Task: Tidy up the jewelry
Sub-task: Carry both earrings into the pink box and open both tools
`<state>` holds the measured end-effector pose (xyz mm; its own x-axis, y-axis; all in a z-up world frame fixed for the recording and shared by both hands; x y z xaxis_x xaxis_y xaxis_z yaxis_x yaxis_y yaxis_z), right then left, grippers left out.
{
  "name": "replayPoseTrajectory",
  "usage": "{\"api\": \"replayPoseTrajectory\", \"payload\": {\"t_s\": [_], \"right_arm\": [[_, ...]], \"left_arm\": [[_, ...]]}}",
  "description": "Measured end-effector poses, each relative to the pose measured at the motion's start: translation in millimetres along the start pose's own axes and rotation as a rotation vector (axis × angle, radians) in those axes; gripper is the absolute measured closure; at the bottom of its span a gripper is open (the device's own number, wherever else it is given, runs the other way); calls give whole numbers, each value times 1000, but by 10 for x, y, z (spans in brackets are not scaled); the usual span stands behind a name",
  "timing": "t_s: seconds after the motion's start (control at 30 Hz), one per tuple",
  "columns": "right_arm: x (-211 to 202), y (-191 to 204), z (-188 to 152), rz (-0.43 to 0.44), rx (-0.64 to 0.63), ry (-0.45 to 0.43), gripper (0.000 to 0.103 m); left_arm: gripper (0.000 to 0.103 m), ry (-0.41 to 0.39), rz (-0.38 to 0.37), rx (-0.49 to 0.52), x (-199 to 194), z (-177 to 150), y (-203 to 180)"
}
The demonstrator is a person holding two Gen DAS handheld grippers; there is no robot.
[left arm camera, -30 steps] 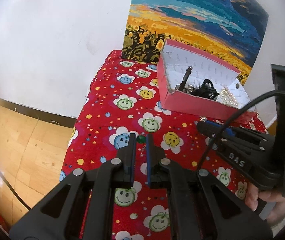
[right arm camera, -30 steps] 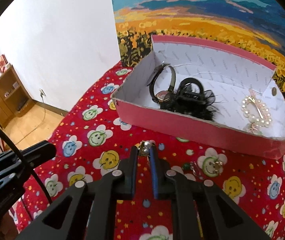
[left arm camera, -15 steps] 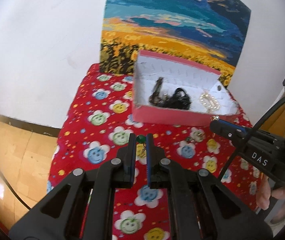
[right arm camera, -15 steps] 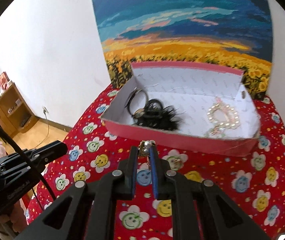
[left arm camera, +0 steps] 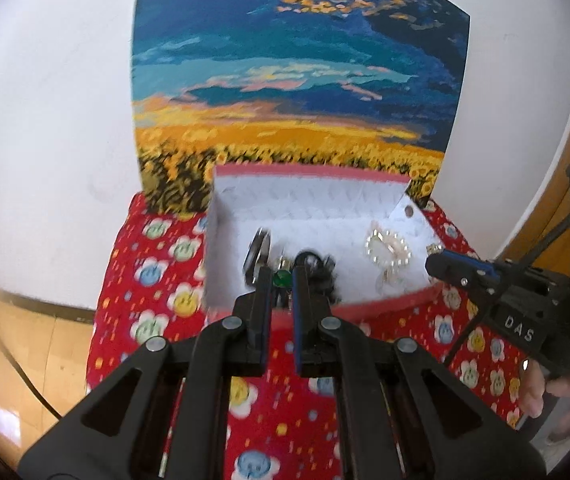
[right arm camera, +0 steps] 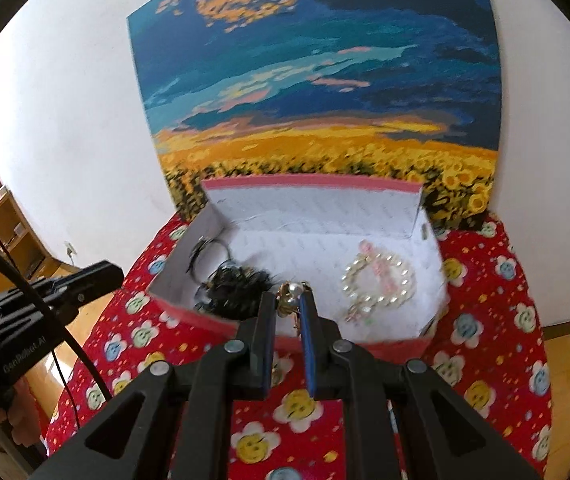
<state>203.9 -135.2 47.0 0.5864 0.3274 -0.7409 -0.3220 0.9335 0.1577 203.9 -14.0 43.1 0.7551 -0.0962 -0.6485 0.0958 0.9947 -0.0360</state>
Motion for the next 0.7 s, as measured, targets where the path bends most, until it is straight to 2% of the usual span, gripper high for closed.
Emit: {"api": "replayPoseTrajectory", "payload": {"t_s": [0.27,0.7], "right_arm": [[175,-307,214,-32,9,16,89],[698,-827,313,-72,54,103,89]], "left_arm": [[102,8,-12,36,438,302,-170],[102,97,-20,21,1320,401,-304]]}}
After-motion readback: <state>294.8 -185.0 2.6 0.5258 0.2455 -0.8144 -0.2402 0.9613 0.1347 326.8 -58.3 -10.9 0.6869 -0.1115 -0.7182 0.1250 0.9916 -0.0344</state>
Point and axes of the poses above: each gripper's, at about its wrist camera, not at the fingertips, and x roughly the way its jaws point, y to its left, z to its top, the point moved 10 cm from there along x, roughly the way its jaws point, and after that the axes turned 8 degrees about z, right-handed, at the moved point
